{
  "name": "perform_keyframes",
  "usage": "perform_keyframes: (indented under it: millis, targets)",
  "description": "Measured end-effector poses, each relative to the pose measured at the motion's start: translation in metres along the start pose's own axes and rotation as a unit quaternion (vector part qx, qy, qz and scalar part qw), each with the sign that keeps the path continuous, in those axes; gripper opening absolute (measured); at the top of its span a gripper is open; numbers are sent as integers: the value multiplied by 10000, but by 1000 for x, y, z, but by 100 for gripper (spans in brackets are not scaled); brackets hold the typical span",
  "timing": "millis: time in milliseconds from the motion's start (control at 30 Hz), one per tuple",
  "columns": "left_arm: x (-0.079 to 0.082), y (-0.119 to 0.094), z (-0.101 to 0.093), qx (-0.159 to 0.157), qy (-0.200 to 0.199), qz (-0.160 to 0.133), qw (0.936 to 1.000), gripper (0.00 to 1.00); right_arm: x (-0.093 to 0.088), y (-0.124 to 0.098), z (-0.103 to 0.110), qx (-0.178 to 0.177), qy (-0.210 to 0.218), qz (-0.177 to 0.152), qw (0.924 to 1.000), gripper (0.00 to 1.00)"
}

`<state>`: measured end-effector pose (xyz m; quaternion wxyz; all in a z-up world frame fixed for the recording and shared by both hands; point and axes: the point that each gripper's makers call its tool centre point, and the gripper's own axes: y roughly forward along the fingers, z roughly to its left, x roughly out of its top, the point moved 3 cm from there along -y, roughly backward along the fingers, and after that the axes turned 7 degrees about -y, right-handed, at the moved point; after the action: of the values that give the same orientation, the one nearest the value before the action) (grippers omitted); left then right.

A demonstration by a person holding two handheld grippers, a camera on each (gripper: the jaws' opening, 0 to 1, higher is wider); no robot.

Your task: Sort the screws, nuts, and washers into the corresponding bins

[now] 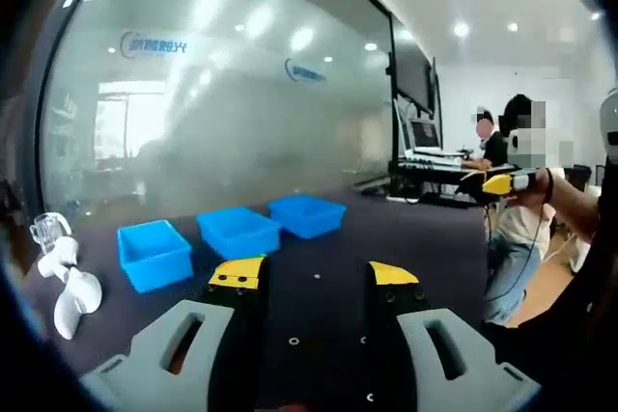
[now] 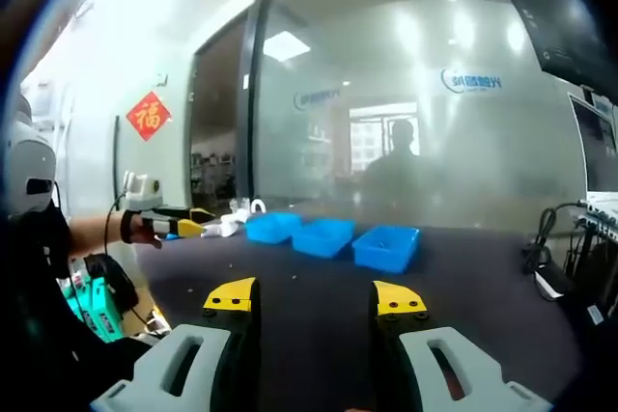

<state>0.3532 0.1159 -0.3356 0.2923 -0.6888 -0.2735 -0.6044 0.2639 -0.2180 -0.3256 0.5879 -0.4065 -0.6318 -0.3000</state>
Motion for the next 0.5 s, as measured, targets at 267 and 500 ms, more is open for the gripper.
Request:
perform_keyframes:
  millis: [267,500]
  targets:
    - [-4,22,-10,-361,80,411,9985,34,-9,-4,-2,-11,-127,191,9997,41]
    - [-10,44,-7,-459,170,706,9963,34,-18,-7,-5,-1,-186,343,9992,41]
